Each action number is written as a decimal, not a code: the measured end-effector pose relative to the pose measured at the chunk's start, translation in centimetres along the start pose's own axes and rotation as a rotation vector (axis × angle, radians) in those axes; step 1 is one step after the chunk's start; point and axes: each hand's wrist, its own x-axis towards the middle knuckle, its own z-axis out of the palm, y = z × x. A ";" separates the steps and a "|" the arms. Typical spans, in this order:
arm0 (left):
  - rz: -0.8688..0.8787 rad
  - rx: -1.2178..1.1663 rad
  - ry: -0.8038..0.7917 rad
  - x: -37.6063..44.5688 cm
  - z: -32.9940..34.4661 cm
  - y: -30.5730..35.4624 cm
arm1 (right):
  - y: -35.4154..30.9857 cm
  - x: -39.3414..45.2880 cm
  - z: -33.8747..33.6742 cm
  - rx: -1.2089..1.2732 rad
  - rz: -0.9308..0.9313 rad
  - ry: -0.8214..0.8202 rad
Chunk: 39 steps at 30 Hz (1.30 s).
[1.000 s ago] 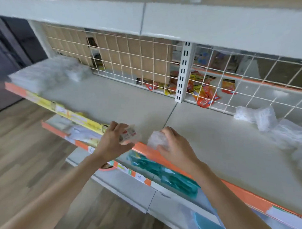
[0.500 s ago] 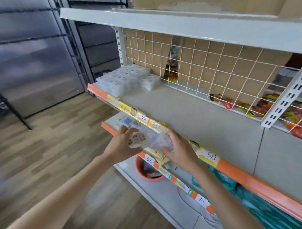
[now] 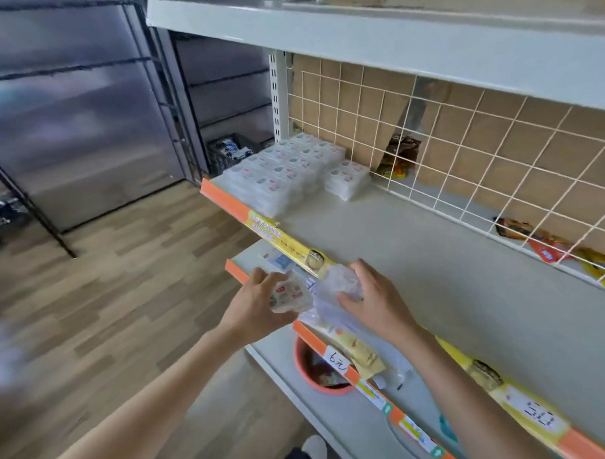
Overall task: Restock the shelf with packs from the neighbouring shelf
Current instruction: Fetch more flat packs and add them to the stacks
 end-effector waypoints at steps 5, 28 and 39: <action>0.066 0.043 0.023 7.9 -3.2 -1.2 | 1.3 6.6 1.6 0.085 0.027 0.081; 0.462 -0.167 -0.326 24.5 5.3 -0.8 | 9.7 8.1 3.1 -0.167 0.331 0.320; 0.525 -0.271 -0.313 25.2 5.8 -2.0 | 7.8 11.5 3.4 -0.522 0.351 0.287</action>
